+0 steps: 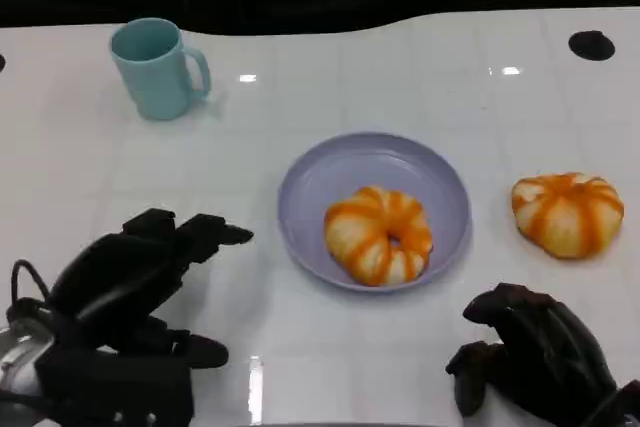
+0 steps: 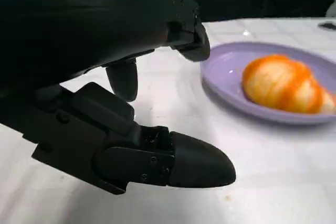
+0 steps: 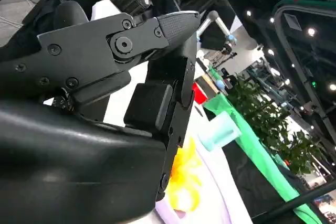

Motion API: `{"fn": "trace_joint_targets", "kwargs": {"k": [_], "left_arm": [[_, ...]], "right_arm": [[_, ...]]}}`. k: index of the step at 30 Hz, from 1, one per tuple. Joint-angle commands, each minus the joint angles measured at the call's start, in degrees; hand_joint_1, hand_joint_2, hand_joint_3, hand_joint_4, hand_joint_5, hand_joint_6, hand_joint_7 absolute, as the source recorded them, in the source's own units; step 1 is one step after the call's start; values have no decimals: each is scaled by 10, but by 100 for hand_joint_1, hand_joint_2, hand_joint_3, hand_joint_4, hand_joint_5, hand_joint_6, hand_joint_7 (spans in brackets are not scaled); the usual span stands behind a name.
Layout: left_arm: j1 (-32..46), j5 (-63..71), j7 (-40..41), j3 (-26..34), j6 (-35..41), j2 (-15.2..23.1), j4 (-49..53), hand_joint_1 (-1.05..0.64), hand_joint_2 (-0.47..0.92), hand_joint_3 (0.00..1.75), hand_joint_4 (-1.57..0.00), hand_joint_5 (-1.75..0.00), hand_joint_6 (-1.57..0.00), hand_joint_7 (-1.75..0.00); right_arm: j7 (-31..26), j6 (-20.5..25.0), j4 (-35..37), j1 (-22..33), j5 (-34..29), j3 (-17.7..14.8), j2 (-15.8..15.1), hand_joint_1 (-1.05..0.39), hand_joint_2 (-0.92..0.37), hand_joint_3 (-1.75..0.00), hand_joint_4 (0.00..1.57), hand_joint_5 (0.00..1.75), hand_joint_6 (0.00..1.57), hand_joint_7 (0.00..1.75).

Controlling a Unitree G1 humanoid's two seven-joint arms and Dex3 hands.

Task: Grasp the bread from the table and place it into the plate.

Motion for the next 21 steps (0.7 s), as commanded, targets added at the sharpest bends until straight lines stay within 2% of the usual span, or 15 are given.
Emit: {"fn": "trace_joint_targets", "kwargs": {"k": [1,2,4,5,7,9,12,14,17,21], "left_arm": [[0,-141,-47,39,-75,-38,86,-105,92,22,-16,-165,0,-136],[-3,-176,-65,47,-93,-50,107,-105,92,16,-32,-156,-10,-140],[-5,-241,-104,63,-117,-76,142,-105,92,13,-52,-143,-27,-136],[-6,-268,-125,70,-130,-88,160,-105,92,9,-66,-132,-43,-126],[-9,-322,-171,86,-147,-112,191,-105,92,8,-79,-119,-57,-115],[-11,-369,-220,102,-159,-135,220,-105,92,4,-105,-94,-86,-86],[-14,-413,-277,125,-161,-162,254,-105,92,4,-130,-77,-116,-65],[-12,-423,-295,136,-156,-175,263,-105,92,3,-142,-72,-134,-54],[-5,-424,-304,147,-142,-189,266,-105,92,5,-151,-76,-150,-50],[1,-430,-315,163,-132,-209,269,-105,92,5,-156,-78,-157,-47]], "right_arm": [[-1,0,-3,3,-2,-1,-7,-72,-91,0,154,75,157,34],[0,-2,-2,3,-2,-1,-7,-72,-91,0,154,75,157,34],[-2,-5,-2,3,-3,-1,-6,-72,-92,-1,154,75,157,34],[-3,-5,-3,4,-4,-1,-6,-72,-92,-1,154,75,157,34],[-3,-3,-3,4,-2,-1,-6,-73,-92,-1,154,76,157,34],[0,-3,-3,4,-2,-2,-7,-72,-92,-1,153,76,157,34],[3,-5,-2,4,-1,-2,-7,-72,-92,-1,153,76,157,34],[5,-5,-2,4,-1,-2,-8,-72,-92,-1,153,77,157,34],[5,-5,-3,5,-2,-2,-9,-72,-92,-1,152,77,157,34],[6,-3,-4,5,-1,-2,-9,-73,-91,-1,152,77,157,34]]}}
